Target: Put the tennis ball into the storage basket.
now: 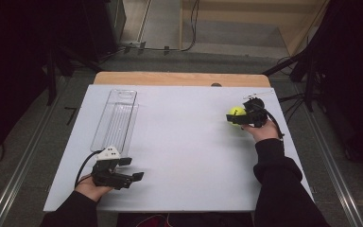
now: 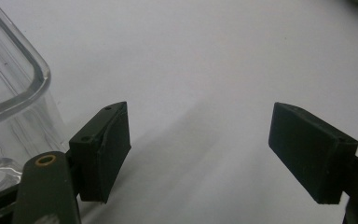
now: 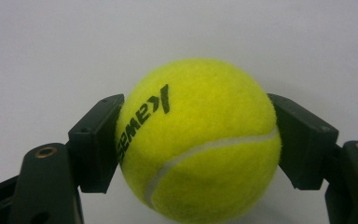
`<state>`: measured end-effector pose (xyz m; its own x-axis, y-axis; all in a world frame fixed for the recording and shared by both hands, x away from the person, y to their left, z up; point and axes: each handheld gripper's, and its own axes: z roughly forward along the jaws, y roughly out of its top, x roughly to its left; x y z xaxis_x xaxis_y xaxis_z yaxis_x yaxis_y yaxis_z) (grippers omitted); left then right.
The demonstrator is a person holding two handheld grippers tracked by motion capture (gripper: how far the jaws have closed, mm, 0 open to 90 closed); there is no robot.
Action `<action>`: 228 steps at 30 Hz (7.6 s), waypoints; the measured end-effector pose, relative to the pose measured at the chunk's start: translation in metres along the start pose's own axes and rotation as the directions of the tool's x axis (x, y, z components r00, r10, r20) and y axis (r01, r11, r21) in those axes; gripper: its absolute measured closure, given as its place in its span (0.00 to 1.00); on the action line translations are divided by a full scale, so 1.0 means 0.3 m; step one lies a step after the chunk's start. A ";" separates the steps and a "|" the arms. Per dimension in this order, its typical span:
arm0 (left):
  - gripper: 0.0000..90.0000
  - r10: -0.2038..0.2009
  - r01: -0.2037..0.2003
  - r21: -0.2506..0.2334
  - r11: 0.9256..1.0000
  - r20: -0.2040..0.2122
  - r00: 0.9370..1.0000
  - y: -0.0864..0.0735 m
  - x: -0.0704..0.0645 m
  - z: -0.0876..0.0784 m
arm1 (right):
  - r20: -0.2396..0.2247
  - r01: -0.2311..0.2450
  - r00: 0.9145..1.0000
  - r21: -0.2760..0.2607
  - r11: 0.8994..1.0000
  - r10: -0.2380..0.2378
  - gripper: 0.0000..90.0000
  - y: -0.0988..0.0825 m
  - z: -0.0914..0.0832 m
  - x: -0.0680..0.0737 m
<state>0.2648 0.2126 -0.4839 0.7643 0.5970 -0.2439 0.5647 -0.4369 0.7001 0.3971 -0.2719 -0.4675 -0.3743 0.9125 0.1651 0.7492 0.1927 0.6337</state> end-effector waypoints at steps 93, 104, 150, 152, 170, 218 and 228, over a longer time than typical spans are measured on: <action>0.23 -0.002 0.002 -0.003 1.000 -0.004 1.000 0.000 0.001 -0.003 | -0.217 0.228 0.949 -0.025 0.973 -0.228 0.26 0.029 -0.029 0.340; 0.23 0.001 -0.001 -0.002 1.000 -0.005 1.000 0.000 0.001 -0.004 | -0.253 0.245 0.936 -0.025 0.969 -0.243 0.26 0.028 -0.027 0.382; 0.23 -0.003 0.003 -0.010 1.000 -0.010 1.000 -0.001 0.003 -0.006 | -0.343 0.309 0.891 -0.020 0.951 -0.297 0.26 0.047 0.034 0.546; 0.23 -0.004 0.004 -0.010 1.000 -0.010 1.000 -0.001 0.003 -0.006 | -0.347 0.312 0.889 -0.019 0.950 -0.299 0.26 0.051 0.037 0.555; 0.23 -0.008 0.007 -0.011 1.000 -0.011 1.000 -0.003 0.006 -0.006 | -0.377 0.320 0.874 -0.030 0.947 -0.307 0.26 0.098 0.074 0.615; 0.23 -0.013 0.012 -0.014 1.000 -0.016 1.000 -0.005 0.010 -0.012 | -0.399 0.312 0.865 -0.047 0.949 -0.304 0.26 0.250 0.161 0.748; 0.23 -0.011 0.011 -0.017 1.000 -0.019 1.000 -0.005 0.010 -0.013 | -0.398 0.312 0.866 -0.047 0.949 -0.304 0.26 0.279 0.177 0.776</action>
<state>0.2651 0.2177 -0.4830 0.7519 0.6144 -0.2389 0.5677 -0.4192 0.7085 0.4015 -0.0241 -0.4161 -0.7694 0.5875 0.2508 0.5684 0.4504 0.6885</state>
